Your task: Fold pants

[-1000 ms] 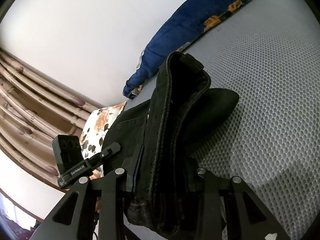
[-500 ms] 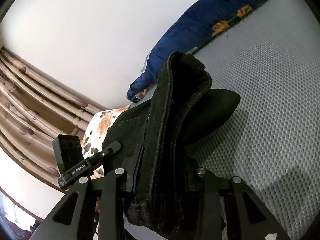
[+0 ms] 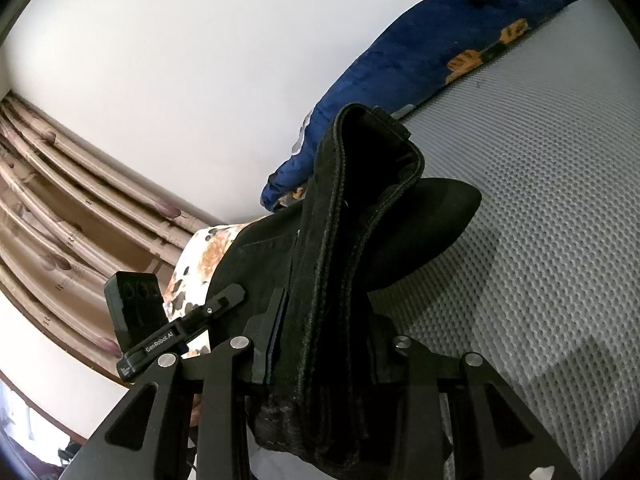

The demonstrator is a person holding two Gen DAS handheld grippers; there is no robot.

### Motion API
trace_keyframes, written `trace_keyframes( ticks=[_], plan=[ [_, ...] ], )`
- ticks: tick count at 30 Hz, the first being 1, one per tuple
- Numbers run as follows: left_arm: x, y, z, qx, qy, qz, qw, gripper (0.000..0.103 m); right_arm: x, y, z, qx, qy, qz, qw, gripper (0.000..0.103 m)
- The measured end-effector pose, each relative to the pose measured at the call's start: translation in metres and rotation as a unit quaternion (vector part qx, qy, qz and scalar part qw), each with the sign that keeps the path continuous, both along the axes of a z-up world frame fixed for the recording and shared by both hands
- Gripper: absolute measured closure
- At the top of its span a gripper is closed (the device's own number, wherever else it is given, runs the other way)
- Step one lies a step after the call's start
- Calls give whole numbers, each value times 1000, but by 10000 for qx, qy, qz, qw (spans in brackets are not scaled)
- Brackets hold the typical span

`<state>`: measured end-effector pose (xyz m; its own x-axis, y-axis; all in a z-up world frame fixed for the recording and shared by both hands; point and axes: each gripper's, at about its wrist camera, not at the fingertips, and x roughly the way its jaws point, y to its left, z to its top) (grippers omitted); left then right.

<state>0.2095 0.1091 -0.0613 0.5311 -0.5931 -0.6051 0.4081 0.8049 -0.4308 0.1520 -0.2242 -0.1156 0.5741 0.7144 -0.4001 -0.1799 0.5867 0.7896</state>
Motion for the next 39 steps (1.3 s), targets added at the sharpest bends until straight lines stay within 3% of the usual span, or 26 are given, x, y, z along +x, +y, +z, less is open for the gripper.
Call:
trace_keyframes(
  ticks=[25,39],
  plan=[
    [48,4,-10,564,-239,195,9979,86,36,18,-8,26,49,63,10000,73],
    [100,16,-31,877,-240,397,9951,85,87,36,-21,-12,86,145,9999,73]
  ],
)
